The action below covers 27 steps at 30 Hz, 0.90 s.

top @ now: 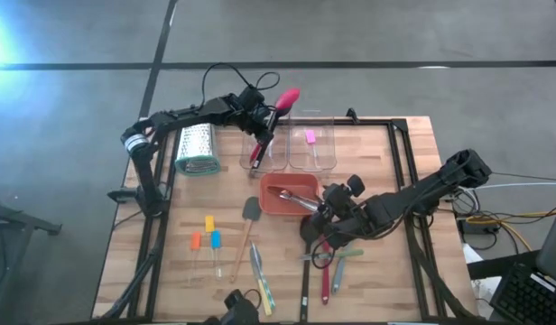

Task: Pick & Place Kitchen Items
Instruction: Put the red serving spoon into the left transparent bin, then put the green knife into the orange bin

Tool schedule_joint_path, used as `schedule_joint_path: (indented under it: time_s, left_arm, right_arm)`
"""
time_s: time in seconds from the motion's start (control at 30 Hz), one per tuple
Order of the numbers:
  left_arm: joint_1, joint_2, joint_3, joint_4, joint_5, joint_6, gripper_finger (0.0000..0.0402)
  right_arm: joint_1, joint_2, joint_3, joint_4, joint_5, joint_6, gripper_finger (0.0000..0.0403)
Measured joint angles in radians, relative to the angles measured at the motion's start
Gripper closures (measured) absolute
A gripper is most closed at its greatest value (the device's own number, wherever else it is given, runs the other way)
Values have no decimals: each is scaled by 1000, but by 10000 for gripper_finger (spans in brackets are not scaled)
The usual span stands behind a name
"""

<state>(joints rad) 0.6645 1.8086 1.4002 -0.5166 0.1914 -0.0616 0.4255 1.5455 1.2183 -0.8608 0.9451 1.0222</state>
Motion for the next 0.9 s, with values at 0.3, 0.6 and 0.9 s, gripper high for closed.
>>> schedule_joint_path:
  time_s: [0.3, 0.6, 0.9]
  left_arm:
    - [28, 56, 0, 14, 40, -20, 323]
    - [49, 67, 0, 26, 55, -41, 318]
    - [49, 67, 0, 38, 51, -19, 173]
  right_arm:
    - [0, 0, -5, 2, 0, 0, 236]
    - [0, 0, -9, 3, 0, 0, 236]
    - [0, 0, -9, 3, 0, -1, 236]
